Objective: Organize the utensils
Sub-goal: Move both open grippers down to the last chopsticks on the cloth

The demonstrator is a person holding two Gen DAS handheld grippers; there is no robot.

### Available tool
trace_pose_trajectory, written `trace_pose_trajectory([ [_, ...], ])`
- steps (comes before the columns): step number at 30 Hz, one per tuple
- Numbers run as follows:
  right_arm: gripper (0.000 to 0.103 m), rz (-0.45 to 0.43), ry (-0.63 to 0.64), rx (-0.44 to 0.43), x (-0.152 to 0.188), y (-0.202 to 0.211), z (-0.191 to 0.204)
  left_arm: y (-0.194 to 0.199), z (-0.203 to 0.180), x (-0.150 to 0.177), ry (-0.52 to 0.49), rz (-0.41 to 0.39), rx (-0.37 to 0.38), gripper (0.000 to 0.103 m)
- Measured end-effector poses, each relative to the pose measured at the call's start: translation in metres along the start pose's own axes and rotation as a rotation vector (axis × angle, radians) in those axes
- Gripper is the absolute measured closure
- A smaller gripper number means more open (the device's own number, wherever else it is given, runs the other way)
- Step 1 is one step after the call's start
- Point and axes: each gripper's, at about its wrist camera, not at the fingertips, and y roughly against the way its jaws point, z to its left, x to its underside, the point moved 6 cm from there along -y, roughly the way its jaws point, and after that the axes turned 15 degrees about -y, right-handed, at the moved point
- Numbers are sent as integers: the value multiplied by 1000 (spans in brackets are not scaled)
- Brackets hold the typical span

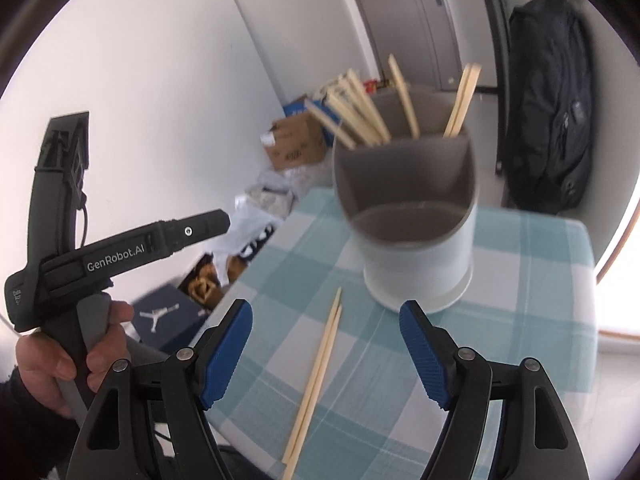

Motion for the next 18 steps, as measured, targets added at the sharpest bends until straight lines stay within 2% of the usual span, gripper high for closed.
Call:
trace_pose_trajectory([
  [1,27,14,2,9,2,-6,-1,0,0,1,-4,-3,-9,38],
  [4,35,77,-1,40,9,-27,-4,-3,6,6,-11,-8,-49,24],
  [6,43,118,2,79,11,-40,-7,-5,10,8,17,-12,-47,24],
  [8,44,148,3,104,13,-50,-8,-8,14,9,27,-3,-27,24],
  [10,49,182,14,128,15,-61,-8,-9,18,11,29,3,-41,24],
  [11,55,193,24,139,16,-65,-8,-10,19,12,32,9,-36,24],
  [18,69,244,75,227,26,-84,-12,-11,27,14,63,21,-25,24],
])
